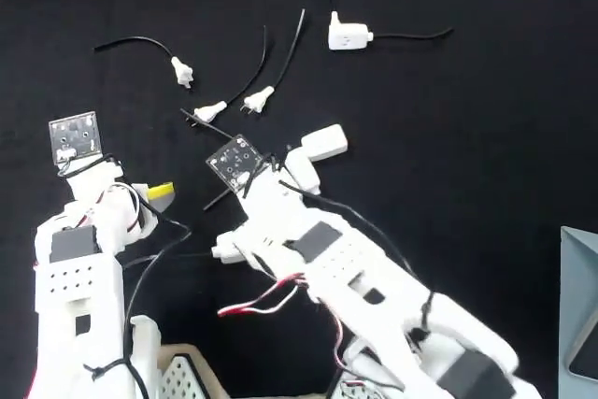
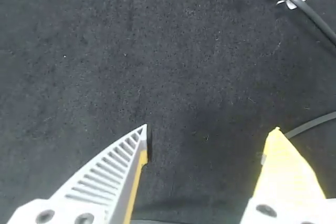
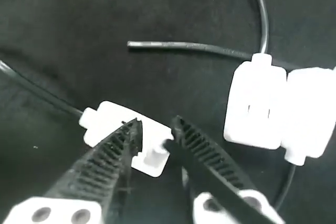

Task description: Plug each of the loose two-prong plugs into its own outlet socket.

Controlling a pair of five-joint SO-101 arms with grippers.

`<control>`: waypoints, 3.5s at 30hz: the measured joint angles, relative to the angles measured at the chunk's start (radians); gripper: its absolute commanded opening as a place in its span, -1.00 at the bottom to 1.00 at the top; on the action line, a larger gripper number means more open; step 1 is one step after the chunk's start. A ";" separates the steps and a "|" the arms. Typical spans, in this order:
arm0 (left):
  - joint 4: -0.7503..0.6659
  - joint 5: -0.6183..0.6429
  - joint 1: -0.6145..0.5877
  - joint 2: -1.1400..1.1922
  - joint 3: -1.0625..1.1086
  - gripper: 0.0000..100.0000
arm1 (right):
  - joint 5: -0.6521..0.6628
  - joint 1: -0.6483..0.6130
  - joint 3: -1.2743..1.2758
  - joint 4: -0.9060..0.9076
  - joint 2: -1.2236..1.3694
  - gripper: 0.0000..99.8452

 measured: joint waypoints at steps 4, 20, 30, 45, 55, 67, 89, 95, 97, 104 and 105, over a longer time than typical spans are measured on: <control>0.000 0.000 0.000 0.000 0.000 -0.32 | -0.005 -0.003 0.038 -0.015 -0.048 -0.97; 0.000 0.000 0.000 0.000 0.000 -0.32 | 0.035 -0.003 0.124 -0.055 -0.086 -0.98; 0.000 0.000 0.000 0.000 0.000 -0.32 | 0.046 0.041 0.115 -0.051 -0.084 -0.98; -0.052 0.000 -0.002 -0.005 0.049 -0.32 | 0.051 0.396 -0.226 0.091 -0.074 -0.98; -0.052 0.006 -0.063 -0.005 0.049 -0.32 | 0.086 0.697 -0.331 0.018 -0.072 -0.98; -0.055 0.038 -0.081 -0.005 0.049 -0.32 | 0.089 0.786 -0.379 -0.456 0.261 -0.98; -0.055 0.038 -0.081 -0.005 0.049 -0.32 | 0.087 0.796 -0.586 -0.324 0.361 -0.92; -0.072 0.031 -0.081 -0.005 0.049 -0.32 | 0.087 0.755 -0.417 -0.015 0.020 -0.98; -0.074 -0.006 -0.054 -0.005 0.049 -0.32 | 0.087 0.727 -0.331 0.064 -0.106 -0.98; 0.112 -0.072 -0.005 0.060 -0.164 -0.32 | 0.087 0.694 0.015 0.135 -0.473 -0.97; 0.160 -0.095 0.005 0.097 -0.229 -0.32 | 0.087 0.695 0.058 0.133 -0.500 -0.97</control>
